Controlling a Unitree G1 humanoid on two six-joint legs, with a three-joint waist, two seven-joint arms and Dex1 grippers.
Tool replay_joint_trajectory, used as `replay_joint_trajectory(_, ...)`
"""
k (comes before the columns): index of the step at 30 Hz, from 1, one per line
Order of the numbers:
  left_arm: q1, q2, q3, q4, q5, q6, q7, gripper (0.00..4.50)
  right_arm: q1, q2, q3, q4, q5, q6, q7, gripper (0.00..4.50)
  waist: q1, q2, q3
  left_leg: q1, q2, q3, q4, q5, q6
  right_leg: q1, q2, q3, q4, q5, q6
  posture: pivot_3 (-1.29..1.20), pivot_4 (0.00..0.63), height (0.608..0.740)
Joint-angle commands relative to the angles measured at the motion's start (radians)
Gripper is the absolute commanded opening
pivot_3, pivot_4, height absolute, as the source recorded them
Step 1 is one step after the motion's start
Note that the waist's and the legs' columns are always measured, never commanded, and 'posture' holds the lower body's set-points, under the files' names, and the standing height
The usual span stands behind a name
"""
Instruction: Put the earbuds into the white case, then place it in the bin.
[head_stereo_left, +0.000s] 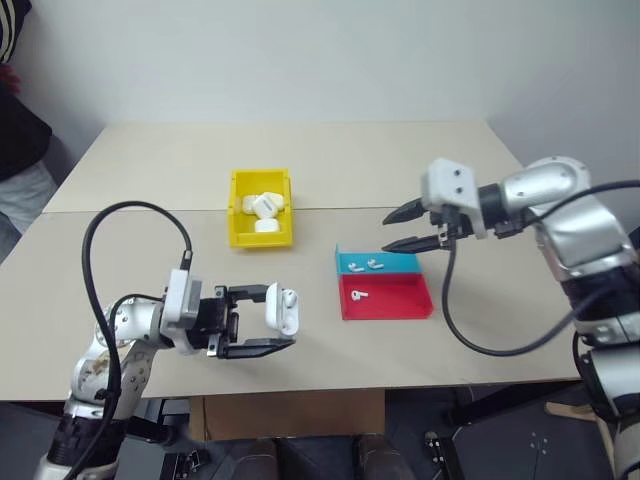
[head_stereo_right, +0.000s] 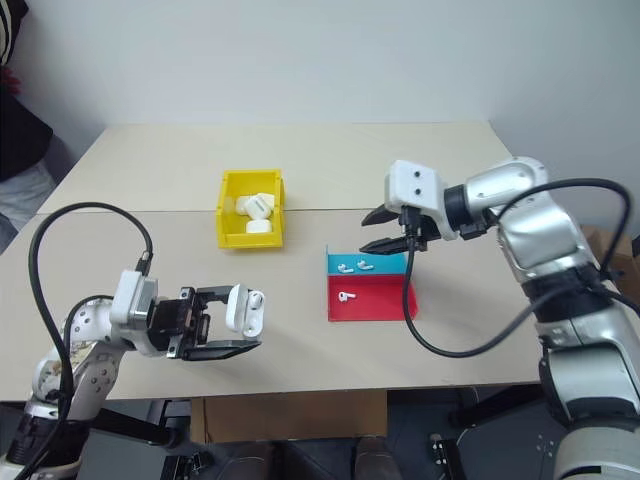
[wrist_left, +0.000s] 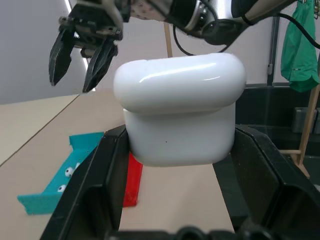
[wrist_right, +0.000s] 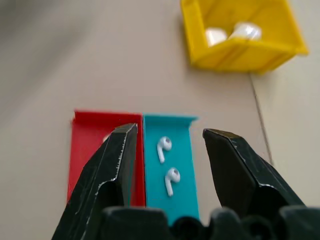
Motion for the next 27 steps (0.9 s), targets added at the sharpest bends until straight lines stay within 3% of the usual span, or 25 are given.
replay_joint_trajectory(1,0.011,0.006,0.025,-0.061,0.0,-0.028,0.021,2.78,-0.107,0.053,0.059,0.161,-0.121,-0.059,0.038,2.54,-0.001,0.0,0.0,-0.001,0.001,0.0,0.0,0.0,0.0,-0.001,0.001,0.0,0.0,0.001,-0.001,0.0,0.15,0.74)
replay_joint_trajectory(12,0.049,0.01,0.034,-0.113,-0.006,-0.018,0.075,2.78,-0.334,0.302,0.159,0.72,-0.395,-0.298,-0.041,2.54,-0.002,0.001,0.001,-0.001,0.003,0.0,0.0,0.0,0.0,-0.001,0.004,0.0,0.0,0.001,-0.002,0.0,0.15,0.74)
replay_joint_trajectory(27,0.051,0.004,0.037,-0.103,0.003,-0.037,0.093,2.78,-0.36,0.434,0.125,0.887,-0.518,-0.307,-0.17,2.54,-0.005,0.002,0.001,0.0,0.004,0.0,0.0,0.0,0.0,-0.002,0.005,0.0,0.004,0.001,-0.003,0.0,0.15,0.74)
